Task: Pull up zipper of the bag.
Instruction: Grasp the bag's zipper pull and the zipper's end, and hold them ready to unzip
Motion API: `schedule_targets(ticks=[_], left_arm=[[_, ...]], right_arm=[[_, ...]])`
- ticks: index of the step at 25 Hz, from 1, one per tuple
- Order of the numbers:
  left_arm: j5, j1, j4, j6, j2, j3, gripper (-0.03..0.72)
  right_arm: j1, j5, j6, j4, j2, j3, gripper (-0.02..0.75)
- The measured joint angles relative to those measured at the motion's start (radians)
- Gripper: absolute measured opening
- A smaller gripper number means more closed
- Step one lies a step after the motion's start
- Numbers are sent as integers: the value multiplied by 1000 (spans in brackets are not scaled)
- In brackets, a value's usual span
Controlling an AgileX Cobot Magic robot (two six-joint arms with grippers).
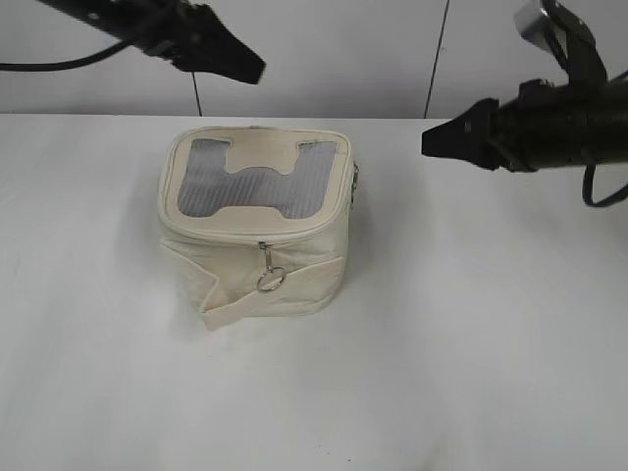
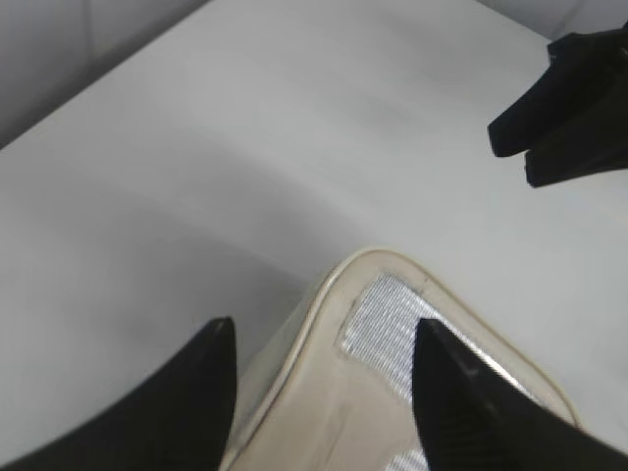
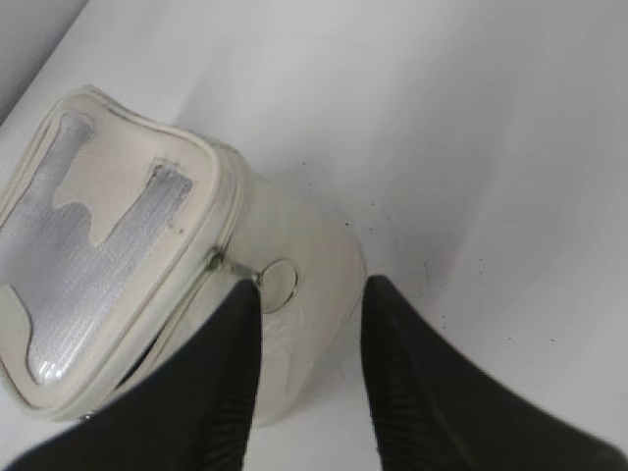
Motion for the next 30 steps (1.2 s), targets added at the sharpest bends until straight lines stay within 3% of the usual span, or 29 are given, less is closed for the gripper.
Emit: schedule_targets(ticks=[2, 6, 11, 19, 21, 25, 30], left_arm=[[72, -54, 44, -19, 101, -142, 442], [162, -116, 128, -66, 259, -339, 442], [172, -128, 191, -79, 308, -386, 442], [174, -127, 205, -96, 349, -393, 432], [176, -126, 207, -109, 360, -393, 377], [188, -129, 235, -114, 360, -397, 96], [190, -129, 237, -116, 360, -397, 62]], right_arm=[[1, 16, -241, 171, -21, 104, 364], [5, 47, -379, 262, -9, 164, 508], [7, 86, -396, 279, 42, 164, 526], [21, 119, -408, 282, 116, 159, 525], [28, 125, -425, 283, 130, 149, 525], [41, 128, -471, 283, 147, 124, 514], [41, 128, -504, 284, 197, 75, 491]])
